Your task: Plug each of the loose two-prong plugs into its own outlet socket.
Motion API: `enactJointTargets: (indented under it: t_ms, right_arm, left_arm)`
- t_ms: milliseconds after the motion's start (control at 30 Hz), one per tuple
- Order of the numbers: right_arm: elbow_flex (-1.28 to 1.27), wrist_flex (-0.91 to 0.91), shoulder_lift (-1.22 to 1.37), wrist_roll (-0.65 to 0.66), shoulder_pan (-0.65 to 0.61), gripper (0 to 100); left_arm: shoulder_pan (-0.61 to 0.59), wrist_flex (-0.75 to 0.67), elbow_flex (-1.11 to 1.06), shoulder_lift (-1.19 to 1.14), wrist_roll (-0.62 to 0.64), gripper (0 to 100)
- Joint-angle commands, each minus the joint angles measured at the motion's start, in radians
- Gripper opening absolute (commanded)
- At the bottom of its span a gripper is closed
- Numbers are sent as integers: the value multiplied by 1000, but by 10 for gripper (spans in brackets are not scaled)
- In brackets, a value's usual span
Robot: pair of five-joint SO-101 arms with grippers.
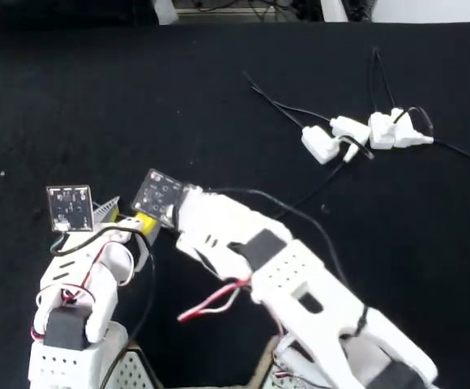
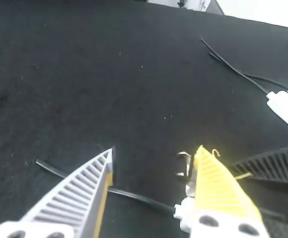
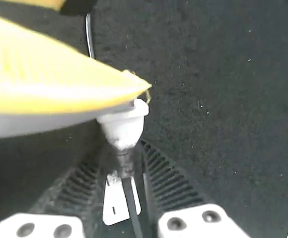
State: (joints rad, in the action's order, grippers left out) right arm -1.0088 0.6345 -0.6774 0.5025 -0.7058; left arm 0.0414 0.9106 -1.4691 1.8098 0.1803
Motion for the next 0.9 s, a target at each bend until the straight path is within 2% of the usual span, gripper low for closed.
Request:
enactJointTargets:
  t_ms: [0,233,767,867]
  right_arm:
    - [-5,6,-114,-44,-20,10]
    - [-4,57,-196,-48,-20,10]
    - [31,60,-208,-51,-18,10]
    - [38,61,-208,-95,-18,10]
  left_arm:
    - [4,-12,5,-11,-11,256]
    - [4,-11,5,-11,-11,256]
    - [2,9,5,-11,-12,256]
    - [2,9,5,-11,-12,256]
